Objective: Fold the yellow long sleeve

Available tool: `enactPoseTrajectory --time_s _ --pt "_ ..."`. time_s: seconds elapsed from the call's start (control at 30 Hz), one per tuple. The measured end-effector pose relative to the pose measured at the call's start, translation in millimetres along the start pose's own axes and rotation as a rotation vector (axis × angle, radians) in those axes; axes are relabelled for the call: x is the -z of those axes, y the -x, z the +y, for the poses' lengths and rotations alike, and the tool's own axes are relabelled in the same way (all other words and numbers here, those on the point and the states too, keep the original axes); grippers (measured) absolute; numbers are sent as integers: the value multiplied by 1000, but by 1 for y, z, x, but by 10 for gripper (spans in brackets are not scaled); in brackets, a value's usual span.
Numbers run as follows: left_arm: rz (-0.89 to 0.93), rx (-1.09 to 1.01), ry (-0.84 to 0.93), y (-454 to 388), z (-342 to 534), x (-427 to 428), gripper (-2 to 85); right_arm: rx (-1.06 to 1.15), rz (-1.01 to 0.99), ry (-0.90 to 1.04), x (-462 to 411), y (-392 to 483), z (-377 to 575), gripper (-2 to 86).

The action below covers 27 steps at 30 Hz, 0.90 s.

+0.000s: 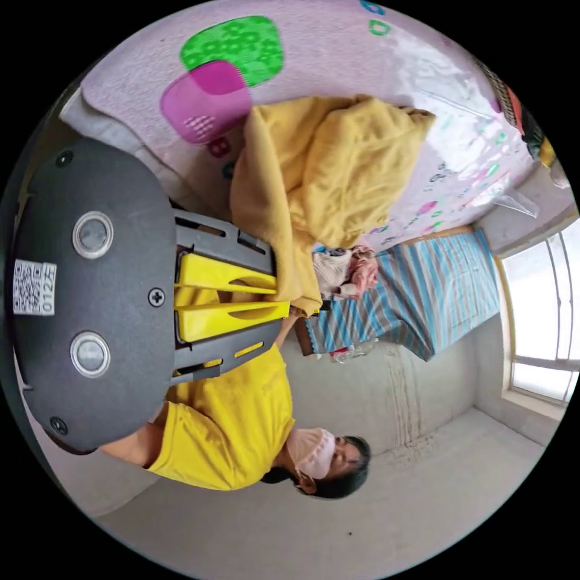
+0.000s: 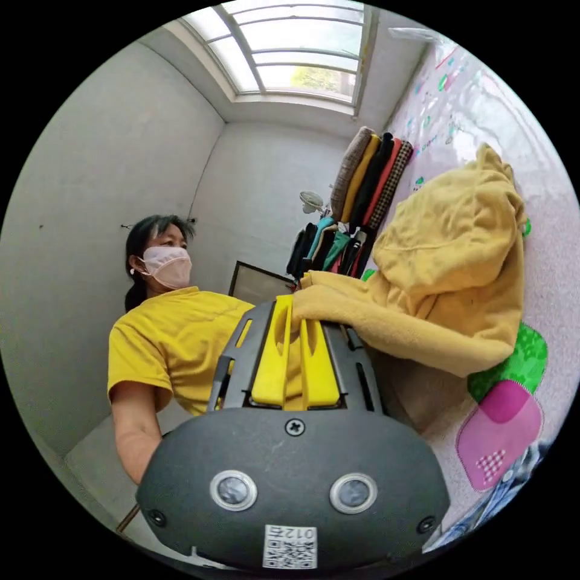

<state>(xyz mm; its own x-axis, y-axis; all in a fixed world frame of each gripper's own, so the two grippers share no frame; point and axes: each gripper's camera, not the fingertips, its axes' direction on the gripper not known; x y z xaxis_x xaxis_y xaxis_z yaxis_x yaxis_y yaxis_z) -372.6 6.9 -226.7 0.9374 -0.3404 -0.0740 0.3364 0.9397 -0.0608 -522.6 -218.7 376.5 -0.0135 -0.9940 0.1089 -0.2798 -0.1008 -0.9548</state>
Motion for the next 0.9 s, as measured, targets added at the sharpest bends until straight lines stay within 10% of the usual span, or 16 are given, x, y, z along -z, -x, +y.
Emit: enactPoseTrajectory --time_s 0.43,0.6,0.9 --pt "87 658 -630 243 -200 56 85 -657 209 -749 76 -163 -160 65" --pt "-26 480 -458 240 -231 57 82 -478 180 -593 67 -146 -192 68" --pt "-351 146 -272 165 -251 -20 59 135 872 198 -120 -40 -323 103"
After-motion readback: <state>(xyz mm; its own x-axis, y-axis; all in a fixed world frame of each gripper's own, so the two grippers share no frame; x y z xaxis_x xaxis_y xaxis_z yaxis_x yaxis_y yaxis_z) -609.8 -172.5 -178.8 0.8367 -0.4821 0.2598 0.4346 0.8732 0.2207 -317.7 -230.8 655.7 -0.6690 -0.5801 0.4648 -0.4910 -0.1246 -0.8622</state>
